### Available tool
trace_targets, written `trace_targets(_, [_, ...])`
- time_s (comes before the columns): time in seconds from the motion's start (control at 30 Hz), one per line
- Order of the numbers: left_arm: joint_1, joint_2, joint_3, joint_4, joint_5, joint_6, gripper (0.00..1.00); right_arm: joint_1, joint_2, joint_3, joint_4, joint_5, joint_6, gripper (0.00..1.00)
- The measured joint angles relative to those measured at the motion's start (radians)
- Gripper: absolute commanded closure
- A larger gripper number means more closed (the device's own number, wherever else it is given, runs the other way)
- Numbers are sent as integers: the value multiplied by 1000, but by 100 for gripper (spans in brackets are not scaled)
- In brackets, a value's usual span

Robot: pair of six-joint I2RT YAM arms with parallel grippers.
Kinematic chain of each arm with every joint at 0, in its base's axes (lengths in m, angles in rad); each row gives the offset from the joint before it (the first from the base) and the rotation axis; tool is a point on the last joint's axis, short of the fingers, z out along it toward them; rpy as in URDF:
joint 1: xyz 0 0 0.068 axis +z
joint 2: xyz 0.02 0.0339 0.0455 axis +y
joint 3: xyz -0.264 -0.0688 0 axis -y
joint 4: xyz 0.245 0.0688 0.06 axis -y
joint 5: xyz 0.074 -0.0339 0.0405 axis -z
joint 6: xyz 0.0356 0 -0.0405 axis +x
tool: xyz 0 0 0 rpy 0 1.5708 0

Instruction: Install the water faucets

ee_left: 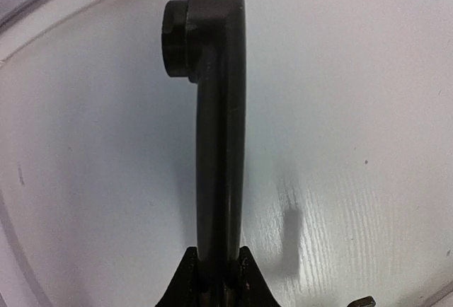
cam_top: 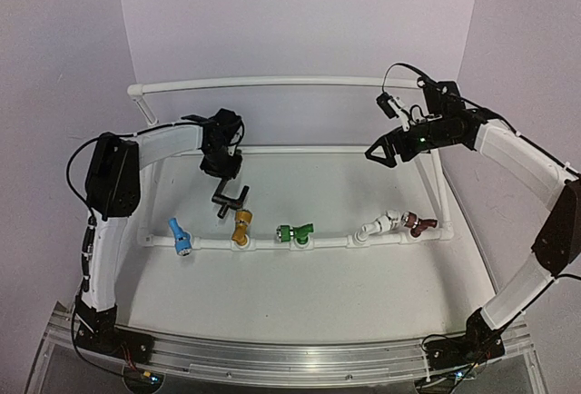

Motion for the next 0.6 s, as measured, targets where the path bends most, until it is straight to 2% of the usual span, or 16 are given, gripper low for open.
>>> trace_targets(0.27, [24, -202, -23, 95, -22, -273, 100, 0, 24, 33, -11, 1, 14, 2])
trace_targets(0.6, [39, -428, -299, 230, 52, -706, 100, 9, 25, 48, 7, -9, 110, 2])
